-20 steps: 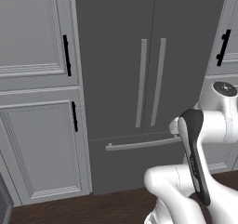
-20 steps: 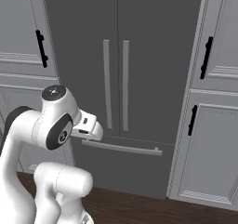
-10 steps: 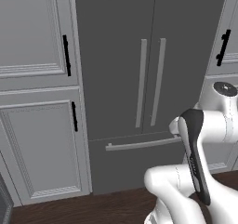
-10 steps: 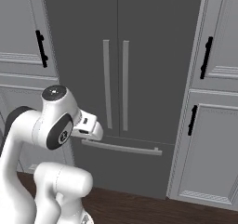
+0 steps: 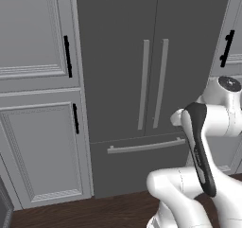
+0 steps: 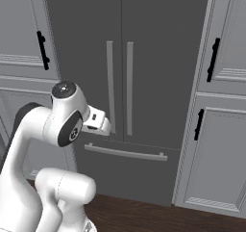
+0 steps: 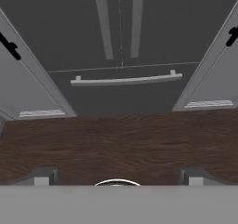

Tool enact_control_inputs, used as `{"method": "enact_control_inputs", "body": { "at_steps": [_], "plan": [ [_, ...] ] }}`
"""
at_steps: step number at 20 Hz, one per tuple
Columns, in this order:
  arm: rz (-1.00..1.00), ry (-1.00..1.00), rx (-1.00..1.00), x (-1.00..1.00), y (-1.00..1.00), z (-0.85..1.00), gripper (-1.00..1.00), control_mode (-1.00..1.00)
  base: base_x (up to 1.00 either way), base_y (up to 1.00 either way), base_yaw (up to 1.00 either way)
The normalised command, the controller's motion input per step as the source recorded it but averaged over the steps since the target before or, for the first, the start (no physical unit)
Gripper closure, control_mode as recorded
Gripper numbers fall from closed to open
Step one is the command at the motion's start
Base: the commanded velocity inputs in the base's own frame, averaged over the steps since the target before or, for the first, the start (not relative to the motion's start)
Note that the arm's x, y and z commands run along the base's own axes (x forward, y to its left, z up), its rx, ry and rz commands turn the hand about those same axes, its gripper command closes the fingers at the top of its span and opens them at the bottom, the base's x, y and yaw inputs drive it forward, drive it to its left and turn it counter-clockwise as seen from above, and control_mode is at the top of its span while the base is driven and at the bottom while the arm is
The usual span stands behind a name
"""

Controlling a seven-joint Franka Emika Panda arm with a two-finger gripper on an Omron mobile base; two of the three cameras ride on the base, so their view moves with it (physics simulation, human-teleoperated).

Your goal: Grab a lemon wedge from the fridge and one ice cube from the ice bowl, and put them in the glass of lemonade.

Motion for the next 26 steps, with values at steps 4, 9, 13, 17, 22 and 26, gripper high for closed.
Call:
{"method": "enact_control_inputs", "body": {
  "at_steps": [4, 9, 13, 17, 22, 26],
  "plan": [
    [0.0, -0.35, 0.02, 0.26, 0.22, 1.0, -1.0, -1.0, 0.0, 0.0, 0.0],
    [-0.03, -0.2, -0.06, 0.16, 0.14, 1.0, -1.0, -1.0, 0.0, 0.0, 0.0],
    [-0.07, -0.06, -0.02, 0.58, 0.02, 0.35, -1.0, -1.0, 0.0, 0.0, 0.0],
    [-0.16, 0.0, 0.0, 0.88, -0.22, -0.14, -1.0, -1.0, 0.0, 0.0, 0.0],
    [-0.17, 0.02, 0.01, 1.0, -0.44, -0.08, -1.0, -1.0, 0.0, 0.0, 0.0],
    [-0.01, 0.01, 0.05, 1.0, -0.4, -0.25, -1.0, -1.0, 0.0, 0.0, 0.0]
  ]
}}
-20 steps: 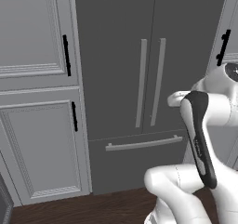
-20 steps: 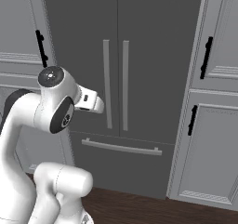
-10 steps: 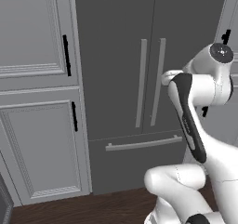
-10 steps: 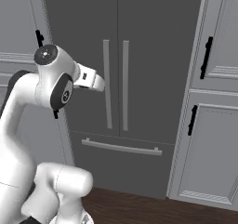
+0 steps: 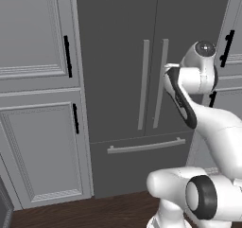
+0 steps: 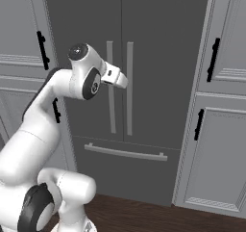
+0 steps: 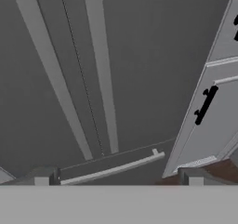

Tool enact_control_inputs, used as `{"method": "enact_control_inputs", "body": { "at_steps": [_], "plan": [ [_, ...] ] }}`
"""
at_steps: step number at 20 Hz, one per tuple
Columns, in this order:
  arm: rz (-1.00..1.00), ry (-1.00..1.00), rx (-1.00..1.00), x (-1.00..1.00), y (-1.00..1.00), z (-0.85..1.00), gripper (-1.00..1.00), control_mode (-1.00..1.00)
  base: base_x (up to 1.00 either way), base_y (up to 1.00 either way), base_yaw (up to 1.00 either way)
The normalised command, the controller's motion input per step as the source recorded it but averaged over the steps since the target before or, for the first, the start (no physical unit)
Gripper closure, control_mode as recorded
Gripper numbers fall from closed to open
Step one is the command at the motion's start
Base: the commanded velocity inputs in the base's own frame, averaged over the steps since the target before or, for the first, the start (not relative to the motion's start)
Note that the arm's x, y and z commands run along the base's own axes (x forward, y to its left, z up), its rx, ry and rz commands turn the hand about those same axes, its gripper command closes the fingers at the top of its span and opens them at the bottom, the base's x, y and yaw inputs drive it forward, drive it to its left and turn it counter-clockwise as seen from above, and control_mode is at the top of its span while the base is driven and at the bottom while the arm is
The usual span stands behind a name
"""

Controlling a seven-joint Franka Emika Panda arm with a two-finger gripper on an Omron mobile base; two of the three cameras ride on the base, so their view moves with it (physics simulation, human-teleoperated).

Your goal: Grab a lemon wedge from the fridge and one ice cube from the ice bowl, and put them in the glass of lemonade.

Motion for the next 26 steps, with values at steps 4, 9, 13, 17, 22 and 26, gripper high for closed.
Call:
{"method": "enact_control_inputs", "body": {
  "at_steps": [4, 9, 13, 17, 22, 26],
  "plan": [
    [0.17, 0.0, 0.03, 0.99, -0.04, -0.15, -1.0, -1.0, 0.0, 0.0, 0.0],
    [0.14, 0.03, 0.0, 0.99, -0.05, -0.11, -1.0, -1.0, 0.0, 0.0, 0.0],
    [0.02, 0.03, 0.0, 0.59, -0.45, 0.0, -1.0, -1.0, 0.0, 0.0, 0.0],
    [0.02, 0.01, 0.0, 0.41, -0.26, -0.08, -1.0, -1.0, 0.0, 0.0, 0.0],
    [0.03, 0.01, 0.0, 0.39, 0.0, -0.4, -1.0, -1.0, 0.0, 0.0, 0.0],
    [0.02, 0.0, 0.0, 0.34, 0.02, -0.39, -1.0, -1.0, 0.0, 0.0, 0.0]
  ]
}}
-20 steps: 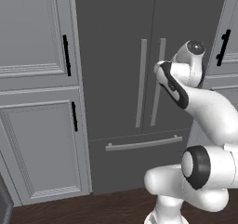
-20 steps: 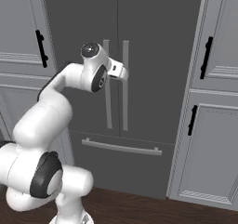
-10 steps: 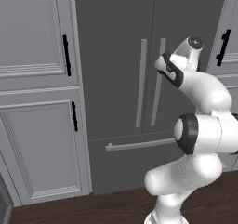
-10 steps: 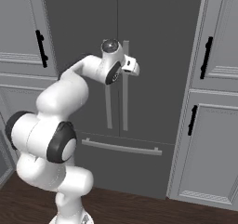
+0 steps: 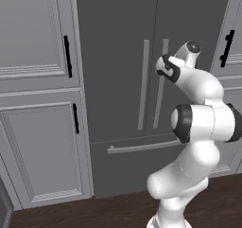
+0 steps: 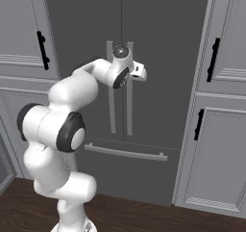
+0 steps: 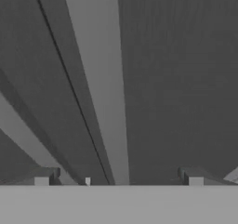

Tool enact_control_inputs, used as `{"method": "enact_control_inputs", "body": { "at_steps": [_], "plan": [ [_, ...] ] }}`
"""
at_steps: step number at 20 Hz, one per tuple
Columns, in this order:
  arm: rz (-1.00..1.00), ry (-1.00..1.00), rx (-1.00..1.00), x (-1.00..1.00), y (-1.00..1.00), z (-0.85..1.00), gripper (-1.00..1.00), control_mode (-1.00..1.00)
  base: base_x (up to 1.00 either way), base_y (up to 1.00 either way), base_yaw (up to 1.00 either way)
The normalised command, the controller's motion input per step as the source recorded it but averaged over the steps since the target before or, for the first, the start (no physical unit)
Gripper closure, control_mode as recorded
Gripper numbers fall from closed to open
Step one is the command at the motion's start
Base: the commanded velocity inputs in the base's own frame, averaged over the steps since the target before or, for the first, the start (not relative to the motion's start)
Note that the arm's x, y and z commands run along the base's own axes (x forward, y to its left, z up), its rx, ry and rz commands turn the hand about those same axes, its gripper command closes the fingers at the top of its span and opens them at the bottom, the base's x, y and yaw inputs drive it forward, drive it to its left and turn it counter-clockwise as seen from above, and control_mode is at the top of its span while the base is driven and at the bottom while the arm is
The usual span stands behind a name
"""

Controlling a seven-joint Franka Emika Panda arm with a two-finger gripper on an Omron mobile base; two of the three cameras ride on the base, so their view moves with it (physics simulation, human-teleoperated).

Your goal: Grab a lemon wedge from the fridge and one ice cube from the ice bowl, and put them in the glass of lemonade.

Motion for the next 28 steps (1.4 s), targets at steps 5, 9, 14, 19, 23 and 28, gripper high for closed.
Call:
{"method": "enact_control_inputs", "body": {
  "at_steps": [5, 9, 14, 19, 23, 28],
  "plan": [
    [0.01, -0.01, 0.0, 0.51, 0.0, -0.08, -1.0, -1.0, 0.0, 0.0, 0.0],
    [0.0, 0.0, 0.0, 0.54, 0.0, -0.17, -1.0, -1.0, 0.0, 0.0, 0.0],
    [0.0, 0.0, 0.0, 0.44, 0.0, -0.19, -1.0, -1.0, 0.0, 0.0, 0.0],
    [0.0, 0.0, 0.0, 0.46, 0.0, -0.22, -1.0, -1.0, 0.0, 0.0, 0.0],
    [0.0, -0.08, 0.01, 0.36, 0.0, -0.29, -1.0, -1.0, 0.0, 0.0, 0.0],
    [0.0, -0.04, 0.0, 0.17, 0.0, -0.11, 1.0, -1.0, 0.0, 0.0, 0.0]
  ]
}}
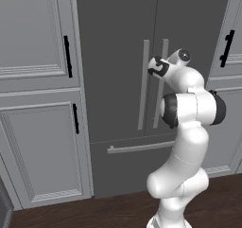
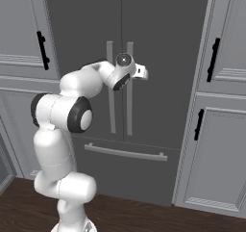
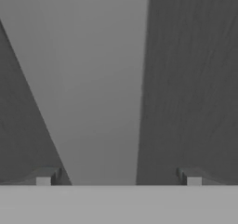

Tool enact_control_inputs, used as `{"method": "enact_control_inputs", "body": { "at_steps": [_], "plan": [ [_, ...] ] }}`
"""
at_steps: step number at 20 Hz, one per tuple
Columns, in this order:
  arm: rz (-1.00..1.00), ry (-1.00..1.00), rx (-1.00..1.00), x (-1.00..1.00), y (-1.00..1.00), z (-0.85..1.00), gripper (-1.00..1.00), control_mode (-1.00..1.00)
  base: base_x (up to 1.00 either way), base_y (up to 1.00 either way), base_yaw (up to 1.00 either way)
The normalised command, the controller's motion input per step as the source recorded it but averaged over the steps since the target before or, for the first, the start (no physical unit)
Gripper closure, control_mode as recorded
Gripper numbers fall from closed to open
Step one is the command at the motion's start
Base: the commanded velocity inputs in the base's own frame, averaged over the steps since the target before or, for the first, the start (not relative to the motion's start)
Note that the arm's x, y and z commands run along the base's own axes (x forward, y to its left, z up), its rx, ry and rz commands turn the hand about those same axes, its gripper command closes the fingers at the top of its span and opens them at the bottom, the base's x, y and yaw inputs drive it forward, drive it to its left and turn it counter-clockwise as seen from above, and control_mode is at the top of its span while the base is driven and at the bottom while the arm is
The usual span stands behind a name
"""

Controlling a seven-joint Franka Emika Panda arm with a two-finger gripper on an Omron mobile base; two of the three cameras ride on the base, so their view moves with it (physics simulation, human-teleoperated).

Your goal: Grab a lemon wedge from the fridge and one ice cube from the ice bowl, and put them in the glass of lemonade.

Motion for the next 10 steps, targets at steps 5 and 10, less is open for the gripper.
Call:
{"method": "enact_control_inputs", "body": {
  "at_steps": [5, 10],
  "plan": [
    [0.0, 0.0, 0.0, 0.13, 0.0, 0.0, 1.0, -1.0, 0.0, 0.0, 0.0],
    [0.0, 0.0, 0.0, 0.21, -0.08, -0.04, 1.0, -1.0, 0.0, 0.0, 0.0]
  ]
}}
